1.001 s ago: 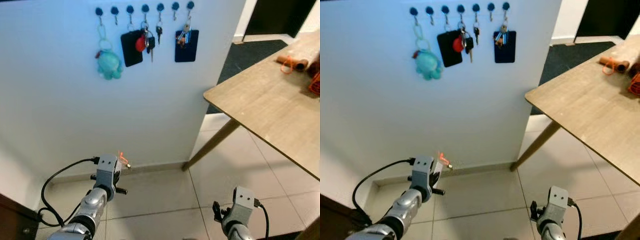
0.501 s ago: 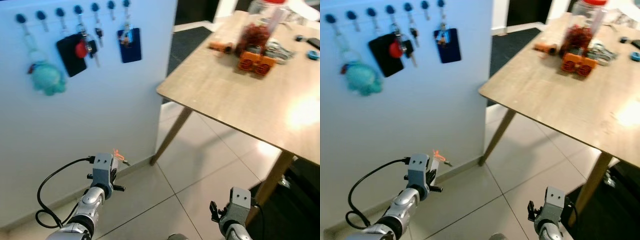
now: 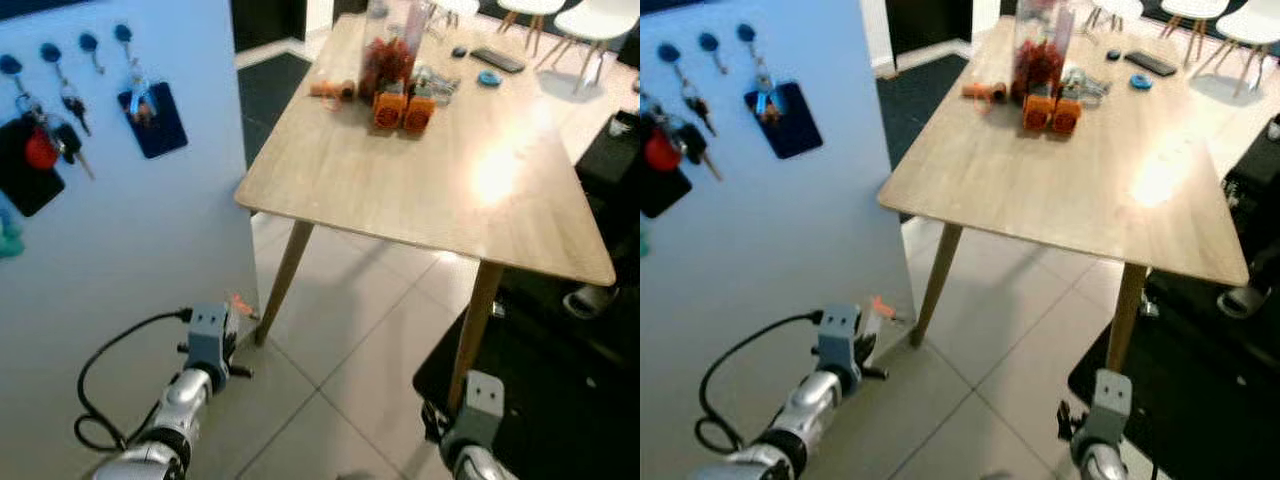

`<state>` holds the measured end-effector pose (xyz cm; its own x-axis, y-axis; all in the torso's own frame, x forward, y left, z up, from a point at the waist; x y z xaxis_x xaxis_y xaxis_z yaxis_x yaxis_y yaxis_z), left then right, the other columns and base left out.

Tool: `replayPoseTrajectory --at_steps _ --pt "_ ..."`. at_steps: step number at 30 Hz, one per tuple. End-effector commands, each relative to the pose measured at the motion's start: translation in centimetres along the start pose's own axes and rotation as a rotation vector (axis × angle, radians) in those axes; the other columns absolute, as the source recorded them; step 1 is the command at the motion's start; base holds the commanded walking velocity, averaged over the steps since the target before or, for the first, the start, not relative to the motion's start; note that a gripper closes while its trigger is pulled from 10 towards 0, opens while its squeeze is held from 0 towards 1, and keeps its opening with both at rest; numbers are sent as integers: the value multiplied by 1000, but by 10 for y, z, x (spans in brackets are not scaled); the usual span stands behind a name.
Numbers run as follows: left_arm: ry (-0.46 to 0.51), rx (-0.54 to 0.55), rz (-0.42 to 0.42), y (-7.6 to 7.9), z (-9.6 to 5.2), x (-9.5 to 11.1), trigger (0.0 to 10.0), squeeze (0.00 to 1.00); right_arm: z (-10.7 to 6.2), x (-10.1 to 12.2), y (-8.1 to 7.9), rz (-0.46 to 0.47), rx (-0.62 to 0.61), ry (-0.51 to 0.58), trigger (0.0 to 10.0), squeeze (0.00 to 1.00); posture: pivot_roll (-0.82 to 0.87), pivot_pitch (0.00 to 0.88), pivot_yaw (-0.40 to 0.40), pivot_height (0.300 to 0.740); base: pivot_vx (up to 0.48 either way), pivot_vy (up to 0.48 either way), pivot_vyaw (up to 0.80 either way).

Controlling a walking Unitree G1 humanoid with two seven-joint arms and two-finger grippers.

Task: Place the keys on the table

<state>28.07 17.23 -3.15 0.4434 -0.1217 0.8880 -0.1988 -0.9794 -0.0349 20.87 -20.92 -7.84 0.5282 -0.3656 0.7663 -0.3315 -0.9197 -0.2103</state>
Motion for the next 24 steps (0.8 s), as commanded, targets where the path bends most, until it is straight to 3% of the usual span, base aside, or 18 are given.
replayPoseTrajectory --at_steps 1,20,24 --pt "-9 0 -8 1 -1 -3 10000 0 -2 -6 -2 8 4 -16 10000 0 27 31 6 740 0 0 -800" --pt "-18 45 16 -3 1 -1 10000 0 0 -3 -4 -9 20 -14 10000 0 29 33 4 740 0 0 -800" --pt "-18 56 15 -4 1 0 10000 0 0 -3 -7 -56 48 -22 10000 0 27 33 3 740 0 0 0"
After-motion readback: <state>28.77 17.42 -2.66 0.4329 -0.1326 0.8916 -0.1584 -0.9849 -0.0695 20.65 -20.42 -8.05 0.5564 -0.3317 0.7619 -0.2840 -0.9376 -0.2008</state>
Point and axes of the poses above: a point about 5 cm out from each wrist's last joint towards the gripper, its own z axis pointing out of the wrist towards the gripper, its own x axis along the axis of the wrist's last joint, y = z × x, the point moved 2 cm from there along z, pointing out of the wrist towards the gripper, and after that the axes turned 6 degrees about z, right-handed, at the moved point
